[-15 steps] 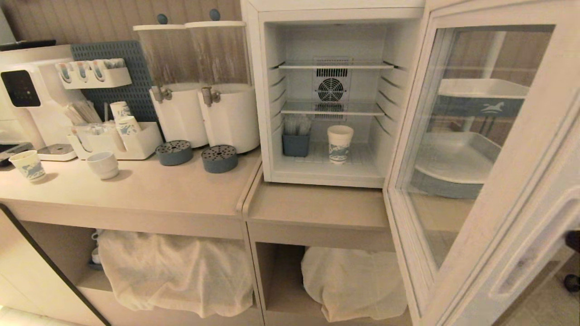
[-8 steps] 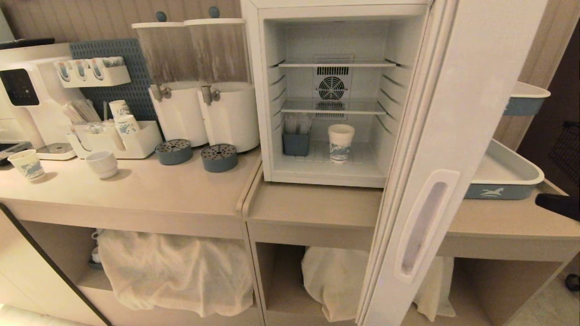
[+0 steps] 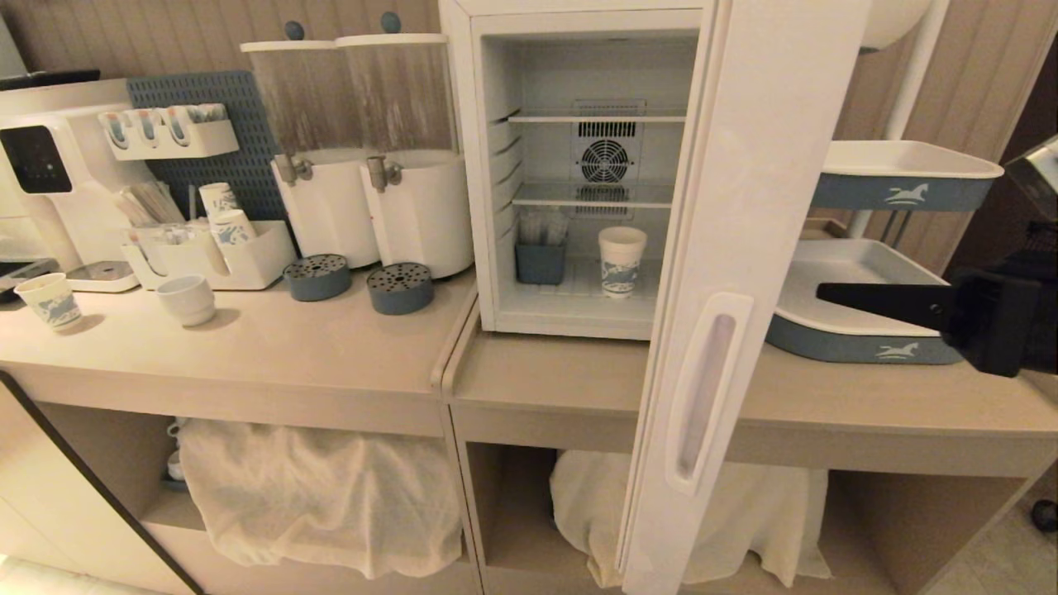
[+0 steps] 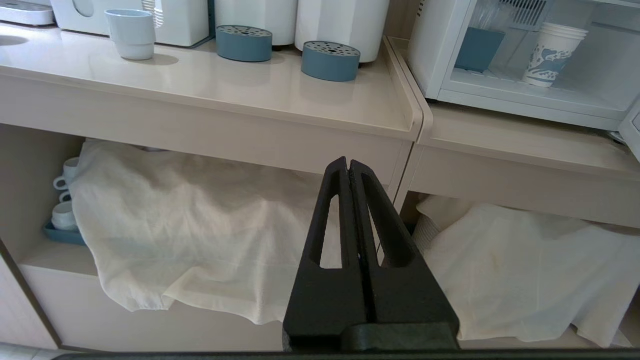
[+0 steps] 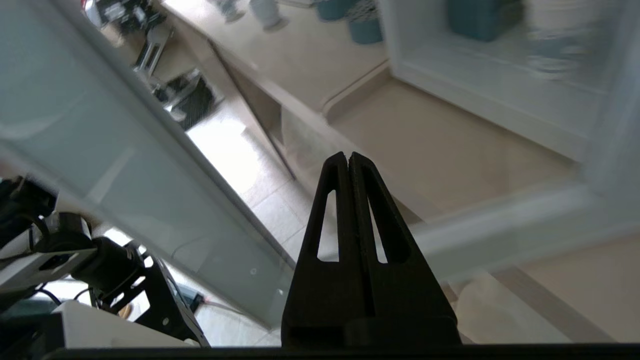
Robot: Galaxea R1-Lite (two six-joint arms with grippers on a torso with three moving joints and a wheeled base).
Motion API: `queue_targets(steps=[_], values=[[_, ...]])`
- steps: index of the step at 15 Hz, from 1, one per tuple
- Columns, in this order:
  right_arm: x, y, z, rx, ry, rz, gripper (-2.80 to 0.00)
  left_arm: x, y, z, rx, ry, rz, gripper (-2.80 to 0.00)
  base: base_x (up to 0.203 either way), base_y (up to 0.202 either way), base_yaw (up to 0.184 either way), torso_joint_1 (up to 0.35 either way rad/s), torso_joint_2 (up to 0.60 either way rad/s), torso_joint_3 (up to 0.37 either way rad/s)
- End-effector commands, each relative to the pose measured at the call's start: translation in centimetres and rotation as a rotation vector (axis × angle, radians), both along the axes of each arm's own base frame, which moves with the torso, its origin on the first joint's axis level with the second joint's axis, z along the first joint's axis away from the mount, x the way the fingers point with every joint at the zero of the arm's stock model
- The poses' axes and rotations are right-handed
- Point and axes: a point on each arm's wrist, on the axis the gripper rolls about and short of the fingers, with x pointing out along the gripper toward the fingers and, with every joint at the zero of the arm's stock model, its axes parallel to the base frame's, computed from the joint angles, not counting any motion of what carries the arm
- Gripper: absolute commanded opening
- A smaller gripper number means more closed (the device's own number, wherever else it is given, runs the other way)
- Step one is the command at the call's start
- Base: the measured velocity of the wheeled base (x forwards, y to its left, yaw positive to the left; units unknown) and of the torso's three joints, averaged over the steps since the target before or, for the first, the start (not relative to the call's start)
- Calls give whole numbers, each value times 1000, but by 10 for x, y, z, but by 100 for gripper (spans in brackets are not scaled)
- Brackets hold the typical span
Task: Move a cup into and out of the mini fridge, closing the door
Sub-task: Close the freezer door
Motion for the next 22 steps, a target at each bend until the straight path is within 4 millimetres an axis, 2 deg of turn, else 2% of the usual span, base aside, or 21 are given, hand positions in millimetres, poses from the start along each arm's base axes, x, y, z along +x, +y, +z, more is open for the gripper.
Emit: queue_targets(steps=[1, 7, 11, 15, 19, 22], values=[[17, 22, -9, -22, 36, 12, -280, 3, 0, -11, -2, 36, 2, -280, 0, 0, 0, 0, 0, 0], [47, 63, 1, -32, 10, -17, -280, 3, 0, -11, -5, 35, 2, -280, 0, 0, 0, 0, 0, 0], [86, 107, 16, -2, 8, -126, -280, 3, 0, -11, -8, 35, 1, -280, 0, 0, 0, 0, 0, 0], [135, 156, 18, -14, -3, -298, -280, 3, 0, -11, -9, 35, 1, -280, 0, 0, 0, 0, 0, 0], [182, 191, 6, -45, -22, -516, -280, 3, 0, -11, -10, 36, 1, -280, 0, 0, 0, 0, 0, 0], [196, 198, -4, -77, -17, -622, -280, 3, 0, -11, -10, 36, 3, -280, 0, 0, 0, 0, 0, 0]])
